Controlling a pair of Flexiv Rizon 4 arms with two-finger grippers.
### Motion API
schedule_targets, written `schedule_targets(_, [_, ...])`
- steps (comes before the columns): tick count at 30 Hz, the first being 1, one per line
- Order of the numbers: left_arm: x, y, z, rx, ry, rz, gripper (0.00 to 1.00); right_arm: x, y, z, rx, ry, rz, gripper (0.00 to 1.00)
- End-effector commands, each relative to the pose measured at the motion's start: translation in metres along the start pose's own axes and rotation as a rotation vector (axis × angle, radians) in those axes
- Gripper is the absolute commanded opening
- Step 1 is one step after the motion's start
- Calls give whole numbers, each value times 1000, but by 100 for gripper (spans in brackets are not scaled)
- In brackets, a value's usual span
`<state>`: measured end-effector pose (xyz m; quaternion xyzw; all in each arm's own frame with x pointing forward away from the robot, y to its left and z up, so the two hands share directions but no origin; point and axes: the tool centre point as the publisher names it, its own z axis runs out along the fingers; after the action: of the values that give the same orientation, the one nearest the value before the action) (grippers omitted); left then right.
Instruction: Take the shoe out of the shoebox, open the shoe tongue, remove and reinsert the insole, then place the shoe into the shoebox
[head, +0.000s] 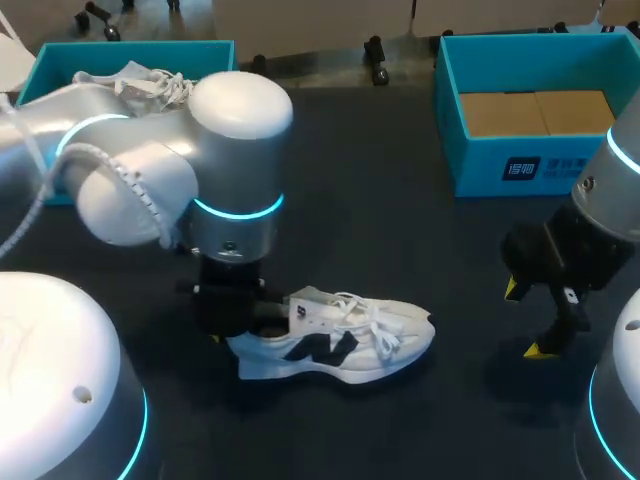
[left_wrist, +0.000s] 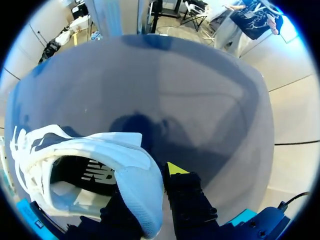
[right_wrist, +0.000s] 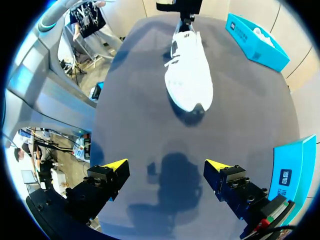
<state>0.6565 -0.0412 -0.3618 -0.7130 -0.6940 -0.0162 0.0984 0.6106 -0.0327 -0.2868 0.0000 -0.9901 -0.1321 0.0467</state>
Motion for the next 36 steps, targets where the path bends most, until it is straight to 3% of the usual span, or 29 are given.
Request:
schedule_targets(1, [-26,11,10,26,33,0,0,0,0,1,1,0,0,100])
schedule_targets(14, [-42,14,25,-7,67,8,0,0,0,1,1,0,0,100])
schedule_targets(36, [-51,16,23,-48,54,50,0,0,0,1,1,0,0,100])
